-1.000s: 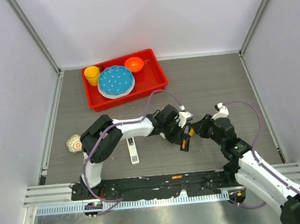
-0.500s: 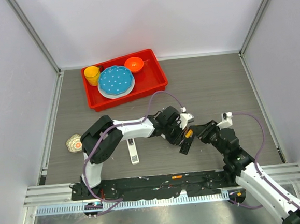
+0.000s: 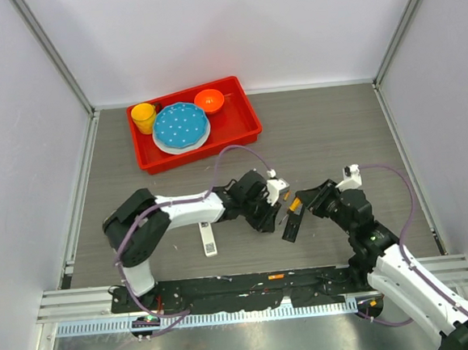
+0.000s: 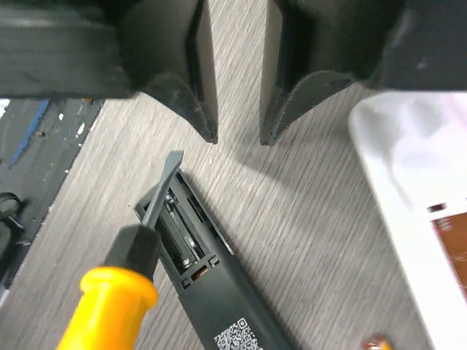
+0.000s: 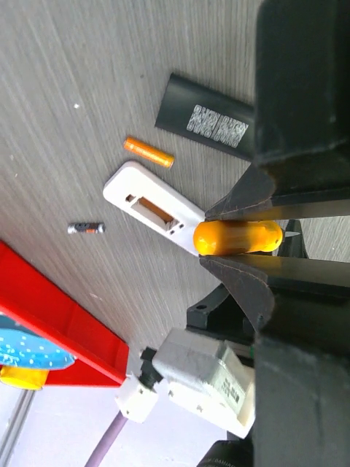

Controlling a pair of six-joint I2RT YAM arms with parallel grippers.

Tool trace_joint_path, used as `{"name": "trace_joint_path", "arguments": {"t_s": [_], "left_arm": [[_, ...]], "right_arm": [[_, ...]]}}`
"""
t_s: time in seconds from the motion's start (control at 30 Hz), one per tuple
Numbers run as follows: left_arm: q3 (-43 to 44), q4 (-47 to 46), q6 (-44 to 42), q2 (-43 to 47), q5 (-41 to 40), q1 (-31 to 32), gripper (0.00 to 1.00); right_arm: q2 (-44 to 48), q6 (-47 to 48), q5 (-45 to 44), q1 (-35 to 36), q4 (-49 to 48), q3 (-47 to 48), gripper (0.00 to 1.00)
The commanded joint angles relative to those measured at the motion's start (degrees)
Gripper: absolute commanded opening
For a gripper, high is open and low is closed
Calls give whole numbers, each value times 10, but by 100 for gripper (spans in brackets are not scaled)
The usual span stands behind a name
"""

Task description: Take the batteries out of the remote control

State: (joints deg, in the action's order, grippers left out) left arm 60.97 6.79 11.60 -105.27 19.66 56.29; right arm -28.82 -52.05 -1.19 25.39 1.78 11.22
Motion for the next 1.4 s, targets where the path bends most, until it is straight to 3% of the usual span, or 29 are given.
{"name": "trace_joint_path", "arguments": {"t_s": [0.0,0.1,0.3,0.47,0.77,0.83,0.93,1.03,1.07,1.1,1.13,1.2,1.23,1.27,1.37], "left_arm": [[-29,-65,15,104,9,-19,41],[-47,-82,33,168,4,-39,55],[-114,-122,122,257,65,-78,72],[-146,-175,183,291,109,-83,80],[-102,-188,243,234,133,-79,79],[-85,-175,244,218,126,-77,74],[-63,-146,235,207,110,-78,57],[-44,-118,223,206,93,-79,27],[-39,-114,220,206,88,-80,7],[-33,-106,219,207,81,-80,0],[-30,-101,218,209,76,-85,0],[-24,-86,216,218,66,-91,0],[-23,-79,215,221,59,-99,0],[-22,-74,214,227,59,-104,0],[-11,-26,195,233,66,-124,0]], "right_arm": [[5,48,31,3,16,59,1],[9,71,45,3,33,85,1],[-11,78,101,3,-10,91,1],[-59,54,163,3,-99,87,1],[-168,6,225,3,-204,134,1],[-199,-3,233,3,-227,150,1],[-233,-9,247,3,-243,183,1],[-264,-2,261,3,-238,212,1],[-272,-2,268,3,-244,219,1],[-284,-2,281,3,-244,226,1],[-293,1,286,2,-240,240,1],[-317,15,302,-1,-227,260,10],[-321,20,304,-3,-220,267,22],[-325,22,304,-11,-210,270,47],[-329,27,313,-37,-205,282,81]]}}
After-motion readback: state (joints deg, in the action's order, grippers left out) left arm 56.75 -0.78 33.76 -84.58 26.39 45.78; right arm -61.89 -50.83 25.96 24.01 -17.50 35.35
